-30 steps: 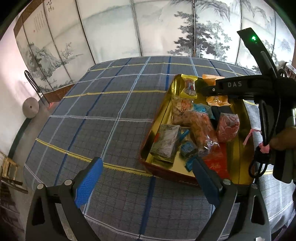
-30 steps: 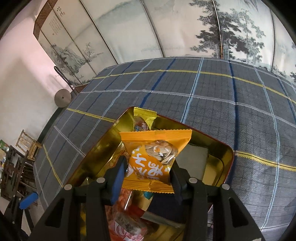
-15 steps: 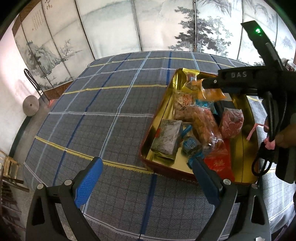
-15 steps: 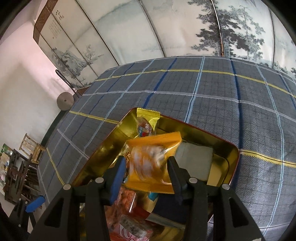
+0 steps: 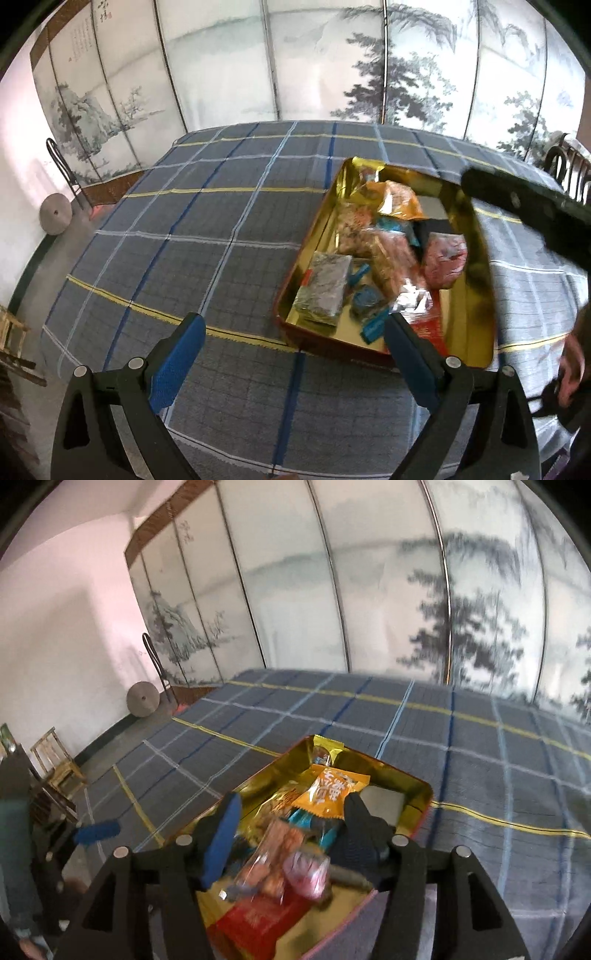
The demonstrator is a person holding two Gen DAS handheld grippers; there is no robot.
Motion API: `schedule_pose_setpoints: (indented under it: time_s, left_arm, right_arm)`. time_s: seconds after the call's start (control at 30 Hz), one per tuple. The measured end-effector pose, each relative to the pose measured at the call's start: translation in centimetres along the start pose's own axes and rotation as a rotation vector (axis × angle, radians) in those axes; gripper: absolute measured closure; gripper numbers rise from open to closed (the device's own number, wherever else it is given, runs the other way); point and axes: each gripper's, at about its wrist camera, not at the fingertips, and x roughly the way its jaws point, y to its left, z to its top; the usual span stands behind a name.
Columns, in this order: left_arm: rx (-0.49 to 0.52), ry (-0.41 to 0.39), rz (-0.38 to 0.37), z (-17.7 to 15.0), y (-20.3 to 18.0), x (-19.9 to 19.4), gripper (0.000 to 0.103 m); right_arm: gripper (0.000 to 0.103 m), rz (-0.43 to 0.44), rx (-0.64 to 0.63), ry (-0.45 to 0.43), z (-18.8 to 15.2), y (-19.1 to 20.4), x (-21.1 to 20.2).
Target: Organize snacks
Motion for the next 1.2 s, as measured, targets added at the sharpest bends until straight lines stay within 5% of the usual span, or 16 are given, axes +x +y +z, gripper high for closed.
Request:
schedule_pose_setpoints:
  time_s: [0.4,0.6,0.73,0.87,1.03,1.2]
  left_arm:
    - [-0.002,-0.174,-0.049,0.0,-0.8,-6.6,0.002]
    - [-0.047,-0.360,0.013,-0.1,-0.7,-12.0,0.001]
    - [-0.099,-0.461,-0.044,0.1,0.2,-14.9,0.000]
    - [-0.084,-0.446,-0.078,0.7,-0.2,-15.7,0.000]
    - [-0.043,-0.431,-0.002,0.3,-1.6,-16.2,0.000]
    - [-0.035,-0.445,-0.012,-0.1,-2.0,-16.7,0.000]
  right_arm:
    - [0.041,-0.071,-0.061,-0.101,-2.6,2.2,-7.6]
    - [0.041,-0.093,-0.050,-0.166,-2.7,1.9,-11.5]
    - [0.041,-0.104,-0.053,-0.200,-2.6,1.8,-13.4]
    - [0.040,-0.108,-0.056,-0.218,-2.8,2.0,-14.8]
    - [0.040,-0.107,-0.066,-0.231,-3.0,2.3,-15.5]
    - [0.040,-0.110,-0.064,-0.234,-3.2,2.4,-15.9]
